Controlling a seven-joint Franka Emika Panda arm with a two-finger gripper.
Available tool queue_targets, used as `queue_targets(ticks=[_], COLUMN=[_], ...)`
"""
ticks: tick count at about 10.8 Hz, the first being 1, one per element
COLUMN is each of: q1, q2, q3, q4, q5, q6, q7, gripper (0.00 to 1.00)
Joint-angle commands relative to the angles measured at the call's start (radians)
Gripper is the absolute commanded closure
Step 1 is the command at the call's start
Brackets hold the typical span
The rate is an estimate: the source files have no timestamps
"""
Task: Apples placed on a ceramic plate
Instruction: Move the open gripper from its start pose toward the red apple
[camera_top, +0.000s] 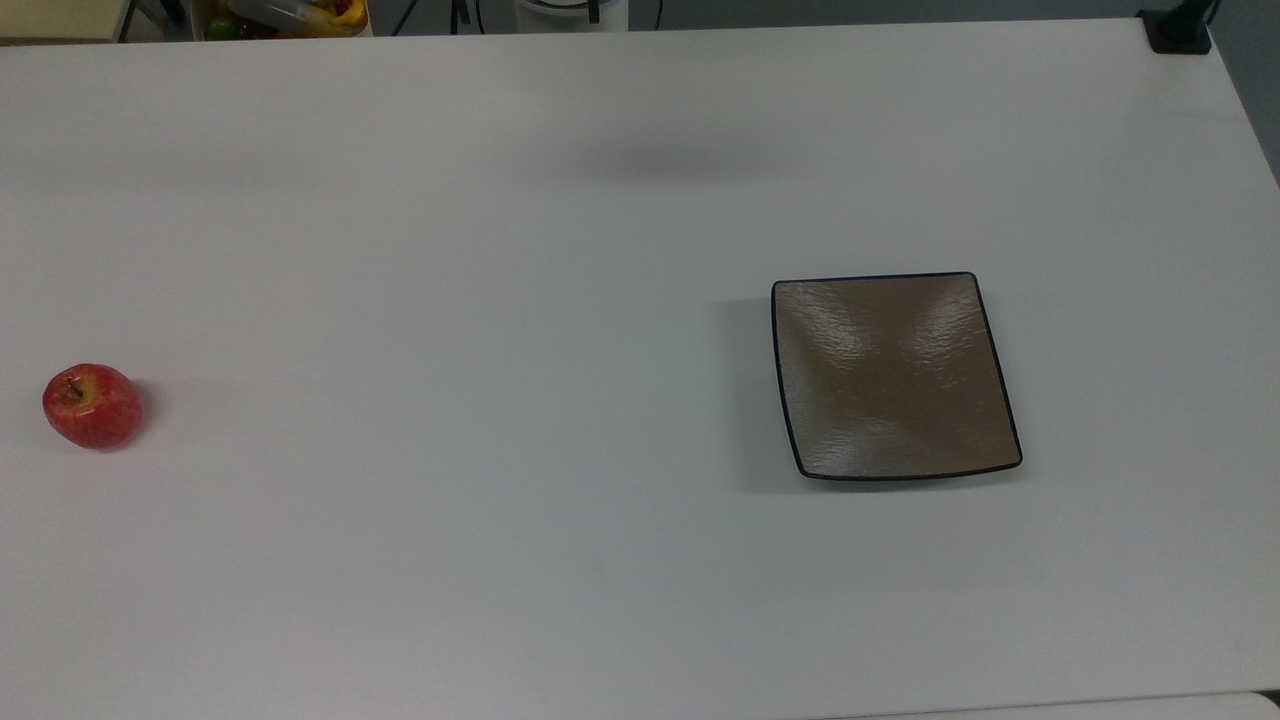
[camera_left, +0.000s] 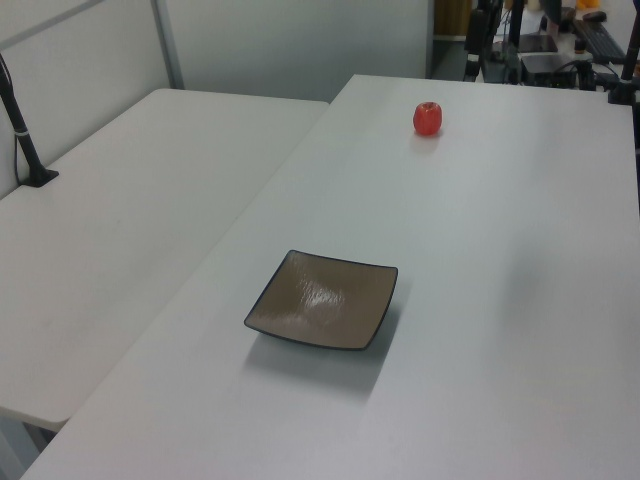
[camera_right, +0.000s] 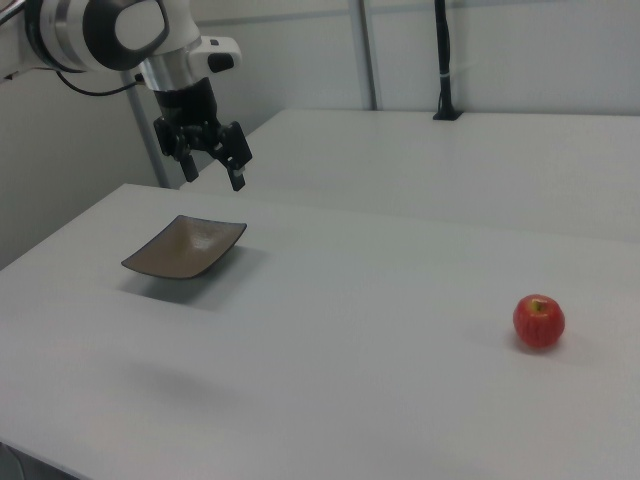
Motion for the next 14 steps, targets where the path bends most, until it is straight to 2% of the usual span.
queue_targets(ticks=[1, 10, 11, 12, 13, 14], q1=[0.01, -0.009, -0.018, -0.035, -0.062, -0.076], q2=[-0.011, -0.01, -0.002, 0.002, 0.001, 0.002], q3=[-0.016, -0.015, -0.015, -0.015, -0.015, -0.016], q4=[-0.016, -0.018, -0.018, -0.018, -0.018, -0.018], q5=[0.022, 0.042, 0.042, 0.046, 0.086, 0.115], q6=[0.02, 0.013, 0.016, 0.016, 0.013, 0.013], q7=[-0.024, -0.046, -0.134, -0.28, -0.399, -0.459], gripper=[0.0, 0.0, 0.0, 0.0, 0.0, 0.0])
